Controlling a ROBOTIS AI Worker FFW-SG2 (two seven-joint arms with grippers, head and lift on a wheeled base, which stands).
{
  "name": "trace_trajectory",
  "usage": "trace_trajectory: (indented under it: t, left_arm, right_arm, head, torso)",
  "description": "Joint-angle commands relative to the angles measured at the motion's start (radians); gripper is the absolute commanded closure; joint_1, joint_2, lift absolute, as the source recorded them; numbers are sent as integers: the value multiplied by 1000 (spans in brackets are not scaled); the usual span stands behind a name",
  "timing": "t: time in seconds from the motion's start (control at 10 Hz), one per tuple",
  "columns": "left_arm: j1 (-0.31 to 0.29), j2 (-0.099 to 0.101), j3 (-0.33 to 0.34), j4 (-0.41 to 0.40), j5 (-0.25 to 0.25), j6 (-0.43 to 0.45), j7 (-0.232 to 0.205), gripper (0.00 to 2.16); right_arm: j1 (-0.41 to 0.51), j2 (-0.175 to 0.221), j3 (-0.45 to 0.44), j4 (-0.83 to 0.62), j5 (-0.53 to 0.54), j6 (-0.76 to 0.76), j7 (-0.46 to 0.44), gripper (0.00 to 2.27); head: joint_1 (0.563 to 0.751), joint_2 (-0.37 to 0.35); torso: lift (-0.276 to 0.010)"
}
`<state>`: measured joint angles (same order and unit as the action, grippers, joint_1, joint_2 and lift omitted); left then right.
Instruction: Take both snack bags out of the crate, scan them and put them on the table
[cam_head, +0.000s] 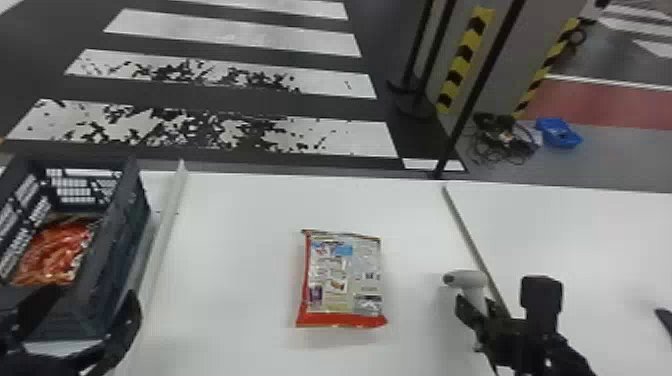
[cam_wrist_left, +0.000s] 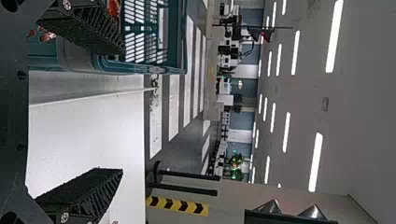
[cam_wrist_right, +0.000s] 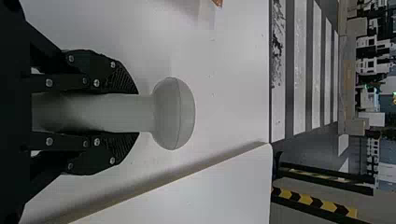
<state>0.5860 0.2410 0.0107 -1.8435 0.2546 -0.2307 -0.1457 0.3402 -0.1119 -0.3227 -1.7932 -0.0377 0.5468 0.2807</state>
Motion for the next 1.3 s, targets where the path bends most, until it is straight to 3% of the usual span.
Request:
trace_trajectory:
  t: [0.0,0.5,0.6,0.7,0.8,1.1,1.2]
  left_arm:
    - [0,1,0,1,0,0,0,87]
    - [0,0,0,3,0,0,0,87]
    - [0,0,0,3,0,0,0,87]
    - [0,0,0,1,0,0,0,87]
    - [0,0,0,1,0,0,0,87]
    - [2,0,0,-2,0,0,0,87]
    - [2,1,0,-3,0,0,-2,87]
  right_arm:
    - [-3,0,4,12,-1,-8,0,2260]
    - [-7,0,5,34,-2,-26,0,2256]
    - [-7,1,5,43,-2,-41,-3,2111]
    - [-9,1,5,52,-2,-50,-8,2108]
    - [-10,1,5,55,-2,-57,-9,1895]
    - [-10,1,5,58,-13,-66,-9,262]
    - [-9,1,7,60,-13,-66,-25,110]
  head:
    - [695,-193]
    - [695,-189]
    - [695,-189]
    - [695,-190]
    - [695,-192]
    - [695,-192]
    - [695,-192]
  torso:
    - [-92]
    - [-92]
    - [-92]
    - [-92]
    - [-92]
    - [-92]
    - [-92]
